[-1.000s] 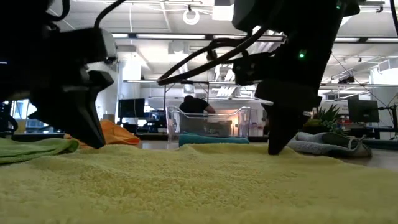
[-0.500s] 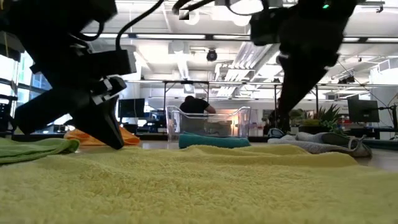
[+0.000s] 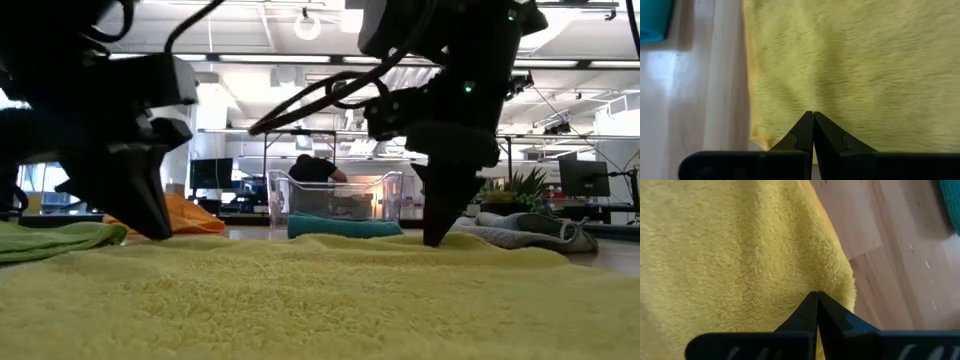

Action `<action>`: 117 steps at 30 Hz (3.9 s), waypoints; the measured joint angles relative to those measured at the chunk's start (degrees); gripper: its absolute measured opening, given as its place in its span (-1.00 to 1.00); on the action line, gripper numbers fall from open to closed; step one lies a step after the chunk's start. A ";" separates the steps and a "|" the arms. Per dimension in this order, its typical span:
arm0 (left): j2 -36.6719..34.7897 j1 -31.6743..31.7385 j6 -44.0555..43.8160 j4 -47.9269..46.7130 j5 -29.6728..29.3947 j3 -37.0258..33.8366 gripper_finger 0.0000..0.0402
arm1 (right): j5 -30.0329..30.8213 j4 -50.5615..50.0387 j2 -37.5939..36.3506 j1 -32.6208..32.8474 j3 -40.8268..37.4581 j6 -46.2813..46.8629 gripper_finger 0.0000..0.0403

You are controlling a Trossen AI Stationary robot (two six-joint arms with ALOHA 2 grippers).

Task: Fold microfiber towels
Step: Fold the yellow microfiber towel on the table

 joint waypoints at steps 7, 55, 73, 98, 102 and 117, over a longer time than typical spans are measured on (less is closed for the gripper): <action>-0.36 -1.51 -1.23 0.26 -2.26 0.00 -1.00 | 1.53 -3.86 0.03 -2.53 -0.02 4.68 -1.00; 5.40 -24.56 5.65 2.48 -0.72 13.35 -0.56 | 11.65 8.15 -3.08 32.42 0.03 9.78 -0.51; 13.20 -18.75 9.84 0.32 4.77 18.62 -0.48 | 12.15 7.12 -3.06 32.60 0.03 8.25 -0.31; 13.11 -17.47 9.23 0.91 5.22 19.32 -0.99 | 10.29 6.90 -3.08 33.06 0.05 10.75 -0.31; 10.87 -17.28 5.61 0.56 4.35 19.30 -0.99 | 10.66 6.86 -3.07 33.92 0.05 10.81 -0.31; 3.87 -16.11 -8.46 -1.29 -1.30 19.19 -1.00 | 12.03 9.88 -1.19 37.01 0.12 8.05 -0.04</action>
